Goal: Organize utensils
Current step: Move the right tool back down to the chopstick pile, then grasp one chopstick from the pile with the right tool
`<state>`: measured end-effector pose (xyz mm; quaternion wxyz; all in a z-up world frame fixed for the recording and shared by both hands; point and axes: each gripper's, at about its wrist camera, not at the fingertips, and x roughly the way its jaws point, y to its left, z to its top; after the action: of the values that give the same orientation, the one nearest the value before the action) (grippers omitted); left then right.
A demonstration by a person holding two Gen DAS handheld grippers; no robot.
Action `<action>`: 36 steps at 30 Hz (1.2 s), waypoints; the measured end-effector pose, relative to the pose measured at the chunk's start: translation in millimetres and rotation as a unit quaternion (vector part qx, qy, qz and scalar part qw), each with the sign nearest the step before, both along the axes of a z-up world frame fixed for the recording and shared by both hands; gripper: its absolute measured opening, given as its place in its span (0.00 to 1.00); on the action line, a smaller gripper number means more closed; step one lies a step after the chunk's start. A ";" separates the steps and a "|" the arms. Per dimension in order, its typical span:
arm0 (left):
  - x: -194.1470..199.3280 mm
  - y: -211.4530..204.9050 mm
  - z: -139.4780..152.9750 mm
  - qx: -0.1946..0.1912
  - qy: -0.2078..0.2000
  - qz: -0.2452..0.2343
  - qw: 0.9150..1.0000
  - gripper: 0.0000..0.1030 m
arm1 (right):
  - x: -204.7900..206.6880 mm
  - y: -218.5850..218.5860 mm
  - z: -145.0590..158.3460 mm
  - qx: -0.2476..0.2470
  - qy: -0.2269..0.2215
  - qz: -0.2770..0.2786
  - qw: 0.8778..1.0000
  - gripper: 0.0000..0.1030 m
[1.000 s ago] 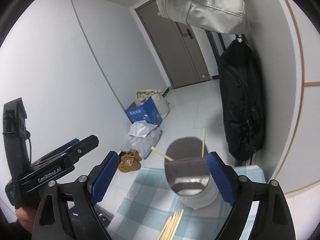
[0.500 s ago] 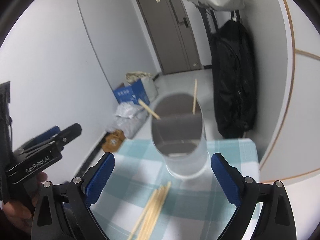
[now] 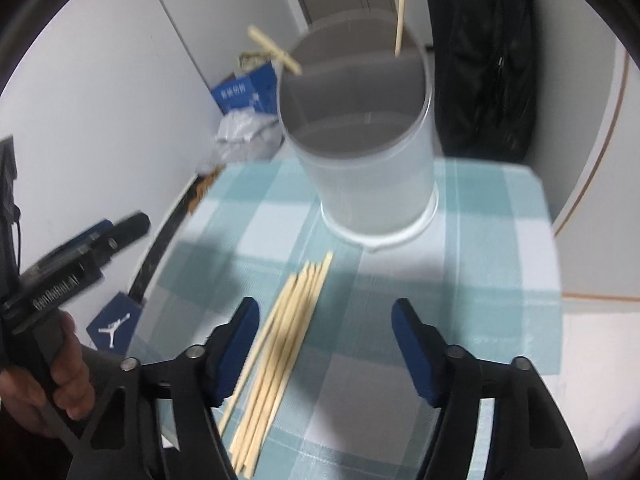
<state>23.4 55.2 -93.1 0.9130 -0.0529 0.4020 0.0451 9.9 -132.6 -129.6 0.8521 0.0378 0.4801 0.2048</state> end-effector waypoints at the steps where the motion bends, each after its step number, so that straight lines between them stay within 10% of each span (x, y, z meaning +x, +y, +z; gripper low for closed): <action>1: 0.6 3.6 -2.4 -0.004 0.006 0.006 1.000 0.78 | 1.7 2.8 -5.3 -0.004 0.010 0.004 1.000 0.50; 9: 2.4 23.0 -12.4 -0.038 0.036 0.025 0.998 0.78 | 20.0 28.8 -37.0 -0.058 0.050 0.024 0.997 0.23; 36: 4.5 54.6 -19.6 -0.077 0.063 0.035 0.994 0.78 | 63.7 65.8 -50.7 -0.159 0.073 -0.005 0.984 0.18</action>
<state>27.9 109.8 -112.7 0.8770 -0.1342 0.4588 0.0492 73.7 -66.8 -180.3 0.8106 -0.0814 0.5677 0.1184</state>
